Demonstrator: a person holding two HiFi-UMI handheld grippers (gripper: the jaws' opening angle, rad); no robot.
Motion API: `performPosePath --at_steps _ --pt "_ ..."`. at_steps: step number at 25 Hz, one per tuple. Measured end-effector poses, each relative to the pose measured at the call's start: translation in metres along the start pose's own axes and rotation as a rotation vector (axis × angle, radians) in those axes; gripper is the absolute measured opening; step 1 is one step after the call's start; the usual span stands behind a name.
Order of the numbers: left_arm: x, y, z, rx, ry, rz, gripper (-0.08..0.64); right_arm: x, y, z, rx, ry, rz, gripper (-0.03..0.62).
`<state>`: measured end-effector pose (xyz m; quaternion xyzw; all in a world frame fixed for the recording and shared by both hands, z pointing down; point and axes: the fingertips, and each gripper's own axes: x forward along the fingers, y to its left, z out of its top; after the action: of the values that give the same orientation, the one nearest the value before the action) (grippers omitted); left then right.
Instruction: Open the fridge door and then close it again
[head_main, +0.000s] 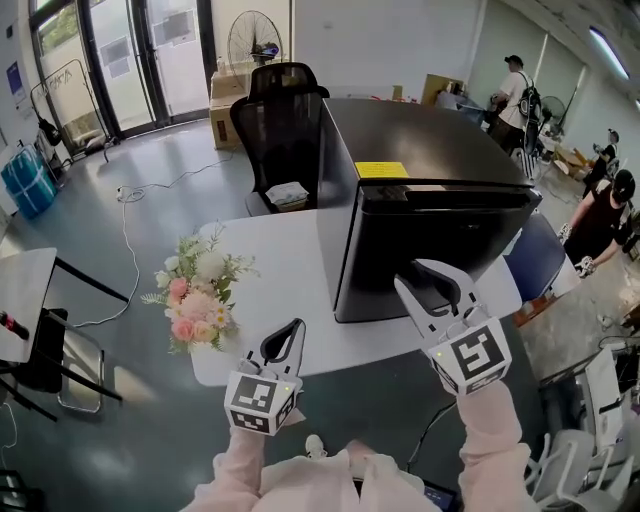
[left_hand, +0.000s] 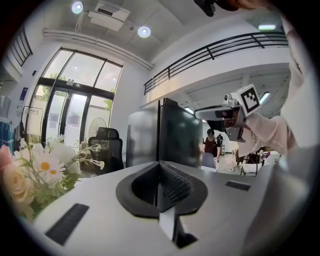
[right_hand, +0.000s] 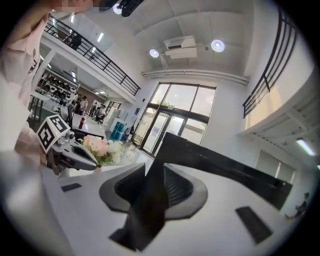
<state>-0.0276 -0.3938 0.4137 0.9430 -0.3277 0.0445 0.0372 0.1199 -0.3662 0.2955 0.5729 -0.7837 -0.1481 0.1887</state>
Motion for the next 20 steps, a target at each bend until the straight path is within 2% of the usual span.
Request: performPosePath --at_steps 7,14,20 --pt "0.013 0.004 0.017 0.001 -0.015 0.011 0.011 0.004 -0.024 0.016 -0.148 0.050 0.029 0.183" --pt "0.022 0.006 0.032 0.018 -0.025 0.007 0.011 0.021 -0.042 0.037 -0.303 0.082 0.048 0.195" --pt "0.029 0.008 0.047 0.052 -0.048 -0.007 0.011 0.039 -0.054 0.030 -0.431 0.191 0.083 0.195"
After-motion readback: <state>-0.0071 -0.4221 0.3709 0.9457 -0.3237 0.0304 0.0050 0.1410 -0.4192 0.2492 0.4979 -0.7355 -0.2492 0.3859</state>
